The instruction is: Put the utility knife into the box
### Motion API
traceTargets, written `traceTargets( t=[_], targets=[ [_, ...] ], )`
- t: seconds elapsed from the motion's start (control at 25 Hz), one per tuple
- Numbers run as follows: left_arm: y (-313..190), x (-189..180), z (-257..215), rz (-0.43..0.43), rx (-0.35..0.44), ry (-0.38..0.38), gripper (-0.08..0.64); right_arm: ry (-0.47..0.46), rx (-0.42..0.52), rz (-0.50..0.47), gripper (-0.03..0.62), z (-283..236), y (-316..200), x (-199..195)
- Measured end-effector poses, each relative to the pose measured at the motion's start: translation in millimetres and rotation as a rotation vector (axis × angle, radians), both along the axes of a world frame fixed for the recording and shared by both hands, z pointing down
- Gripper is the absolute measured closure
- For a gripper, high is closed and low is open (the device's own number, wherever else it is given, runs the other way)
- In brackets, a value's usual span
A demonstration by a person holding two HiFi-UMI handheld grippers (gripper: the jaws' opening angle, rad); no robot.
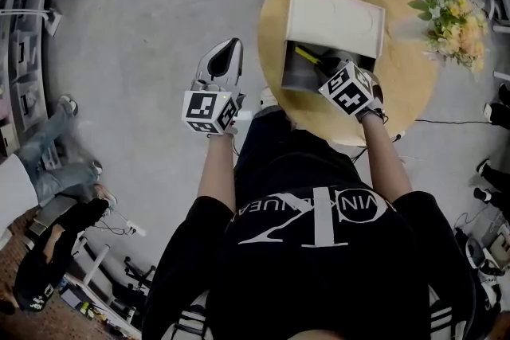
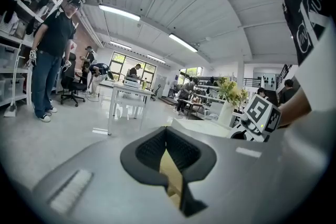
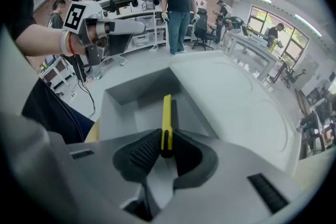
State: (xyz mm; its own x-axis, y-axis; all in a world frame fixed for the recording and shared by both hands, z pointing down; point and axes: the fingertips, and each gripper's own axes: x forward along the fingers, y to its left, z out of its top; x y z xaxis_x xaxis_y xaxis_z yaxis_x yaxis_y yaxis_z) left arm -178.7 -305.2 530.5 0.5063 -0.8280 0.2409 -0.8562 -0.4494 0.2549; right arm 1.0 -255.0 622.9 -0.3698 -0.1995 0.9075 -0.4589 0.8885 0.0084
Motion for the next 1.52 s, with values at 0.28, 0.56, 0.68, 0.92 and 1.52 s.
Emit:
traceTargets(
  t=[0.28,0.56,0.68,0.92,1.52],
  targets=[
    [2,-6,5,-0.004,-0.014,0.006,0.549,-0.005,0.006,0.024,0.517,3,-4,-4],
    [7,-4,5,-0.003,-0.015,0.017,0.549,-0.051,0.023,0.067,0.517,-4,-8,-5],
    [9,-2,4,-0.003,-0.014,0.022,0.549,-0.058,0.033,0.079,0.517,-10,-9,-2],
    [11,4,-1,-0.007,0.002,0.024,0.549,-0.089,0.027,0.092,0.520,-14,-3,4],
    [26,30,-23,0.012,0.044,0.011,0.549,-0.251,0.065,0.165,0.563,-55,10,19]
  ],
)
